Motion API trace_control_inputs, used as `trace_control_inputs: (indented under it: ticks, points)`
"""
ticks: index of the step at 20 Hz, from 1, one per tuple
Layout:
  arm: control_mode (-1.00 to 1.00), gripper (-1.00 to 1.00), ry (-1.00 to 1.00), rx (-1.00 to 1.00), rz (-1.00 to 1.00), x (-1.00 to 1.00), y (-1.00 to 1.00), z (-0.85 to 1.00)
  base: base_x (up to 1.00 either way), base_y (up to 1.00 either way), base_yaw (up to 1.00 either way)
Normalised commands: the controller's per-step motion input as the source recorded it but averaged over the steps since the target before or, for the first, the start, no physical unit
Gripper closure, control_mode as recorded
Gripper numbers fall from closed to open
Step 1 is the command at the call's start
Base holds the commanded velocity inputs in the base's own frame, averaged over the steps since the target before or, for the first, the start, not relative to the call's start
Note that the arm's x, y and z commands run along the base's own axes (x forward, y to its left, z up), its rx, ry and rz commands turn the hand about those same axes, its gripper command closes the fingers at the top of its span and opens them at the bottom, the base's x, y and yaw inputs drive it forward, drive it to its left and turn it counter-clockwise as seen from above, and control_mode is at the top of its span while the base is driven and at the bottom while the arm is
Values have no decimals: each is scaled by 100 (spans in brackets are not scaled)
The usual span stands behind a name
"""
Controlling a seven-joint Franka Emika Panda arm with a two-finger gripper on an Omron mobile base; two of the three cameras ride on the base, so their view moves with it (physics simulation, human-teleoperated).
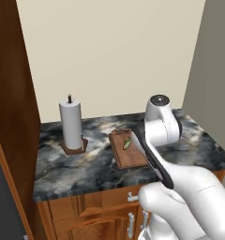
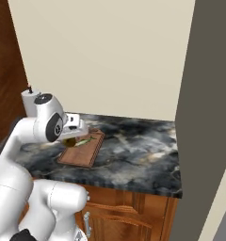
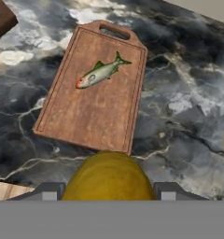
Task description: Retrieve a lemon from the fridge and place it on the cutting board with the fish.
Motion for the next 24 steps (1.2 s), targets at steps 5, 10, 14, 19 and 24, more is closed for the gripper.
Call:
trace_control_inputs:
  ticks: [5,10,14,19,24]
  points:
    - [-100,100,5,5,0,47,0,-30,0,0,0]
    - [-100,100,2,12,0,48,0,-28,0,0,0]
    - [-100,100,0,10,0,39,0,-29,0,0,0]
    - [-100,100,1,0,0,12,0,-35,0,0,0]
    - [-100,100,0,0,0,4,0,-33,0,0,0]
